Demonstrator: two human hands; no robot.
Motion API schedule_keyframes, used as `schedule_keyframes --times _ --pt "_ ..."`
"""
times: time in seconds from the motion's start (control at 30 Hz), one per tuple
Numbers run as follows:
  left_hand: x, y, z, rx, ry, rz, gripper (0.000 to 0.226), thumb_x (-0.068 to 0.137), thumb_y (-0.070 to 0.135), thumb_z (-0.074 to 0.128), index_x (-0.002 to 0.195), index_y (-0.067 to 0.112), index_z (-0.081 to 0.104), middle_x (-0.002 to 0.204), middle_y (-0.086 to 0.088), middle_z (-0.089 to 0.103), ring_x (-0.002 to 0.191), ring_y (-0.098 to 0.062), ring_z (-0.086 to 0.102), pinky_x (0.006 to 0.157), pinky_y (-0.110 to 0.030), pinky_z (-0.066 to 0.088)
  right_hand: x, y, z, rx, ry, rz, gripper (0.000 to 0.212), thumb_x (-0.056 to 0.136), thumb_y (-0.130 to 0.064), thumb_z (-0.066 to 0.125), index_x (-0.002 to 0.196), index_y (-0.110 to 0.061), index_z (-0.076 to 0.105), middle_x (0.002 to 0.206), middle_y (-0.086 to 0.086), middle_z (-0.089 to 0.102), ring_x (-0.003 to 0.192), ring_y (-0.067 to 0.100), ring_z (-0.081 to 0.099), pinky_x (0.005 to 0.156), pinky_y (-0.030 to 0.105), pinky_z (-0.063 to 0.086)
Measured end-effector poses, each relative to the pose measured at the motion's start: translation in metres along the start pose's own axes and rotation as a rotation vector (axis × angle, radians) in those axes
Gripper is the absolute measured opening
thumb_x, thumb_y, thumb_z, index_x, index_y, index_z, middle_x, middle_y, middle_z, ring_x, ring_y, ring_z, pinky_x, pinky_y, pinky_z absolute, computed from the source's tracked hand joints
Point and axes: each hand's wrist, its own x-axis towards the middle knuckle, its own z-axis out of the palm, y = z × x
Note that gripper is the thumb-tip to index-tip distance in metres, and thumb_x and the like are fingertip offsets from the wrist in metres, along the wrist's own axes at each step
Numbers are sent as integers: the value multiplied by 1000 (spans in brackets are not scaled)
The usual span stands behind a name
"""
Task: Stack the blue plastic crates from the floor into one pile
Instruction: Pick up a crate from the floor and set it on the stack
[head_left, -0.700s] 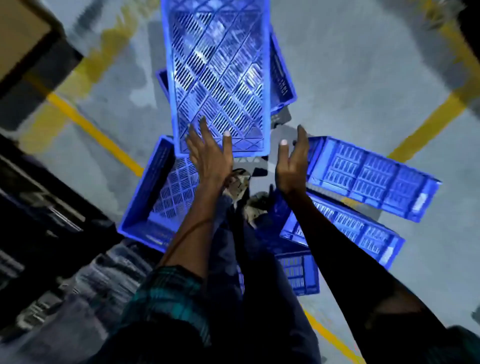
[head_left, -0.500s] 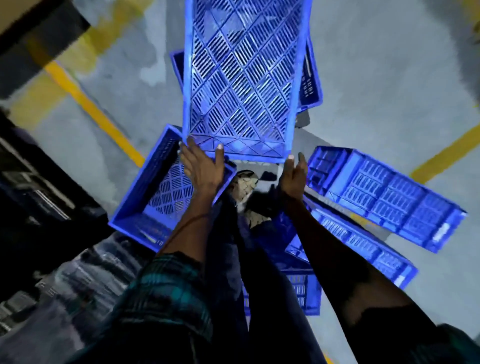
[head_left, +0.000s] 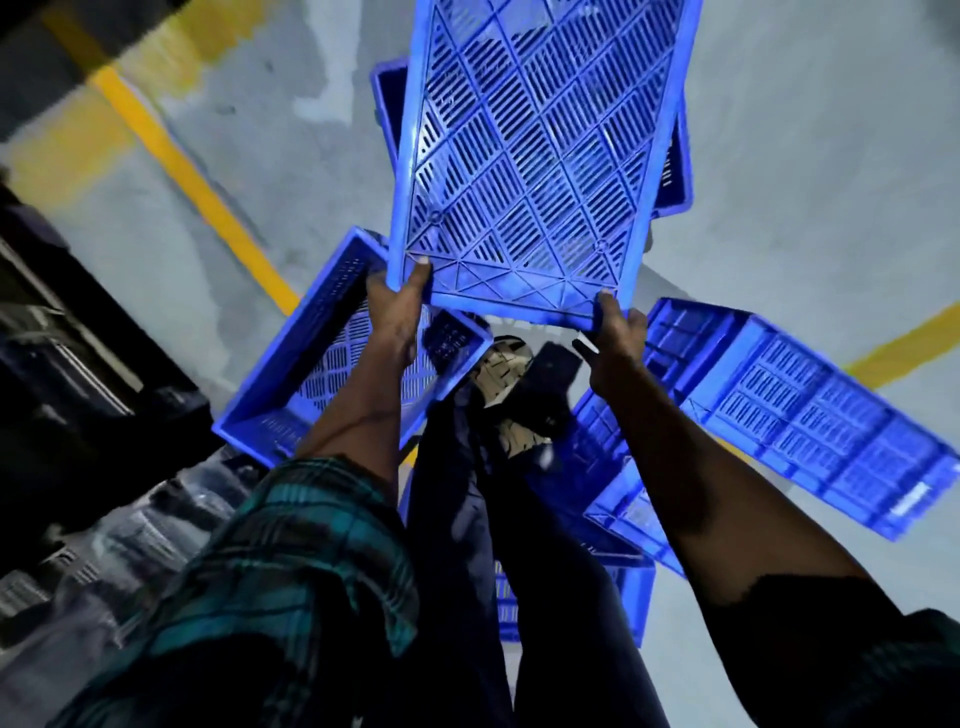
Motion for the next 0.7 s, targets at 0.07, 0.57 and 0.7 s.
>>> schedule_keyframes --times 0.07,0.57,0.7 --pt "-15 5 -5 1 4 48 49 89 39 69 116 10 42 97 -4 44 82 -18 47 65 -30 39 -15 -7 -4 2 15 -64 31 91 -32 65 106 -21 41 94 6 53 74 18 51 76 42 55" --pt "-217 84 -45 86 12 421 67 82 51 71 123 3 45 131 -24 47 117 -38 54 96 -52 48 -183 -105 -126 322 -60 -256 8 101 -8 50 98 -13 44 74 7 38 51 14 33 47 35 50" --pt "-270 77 -66 240 -140 577 54 80 28 80 113 7 42 106 -18 57 88 -25 57 78 -38 51 -222 -97 -178 429 -95 -252 17 97 5 41 103 -10 45 67 6 30 45 13 33 54 43 54"
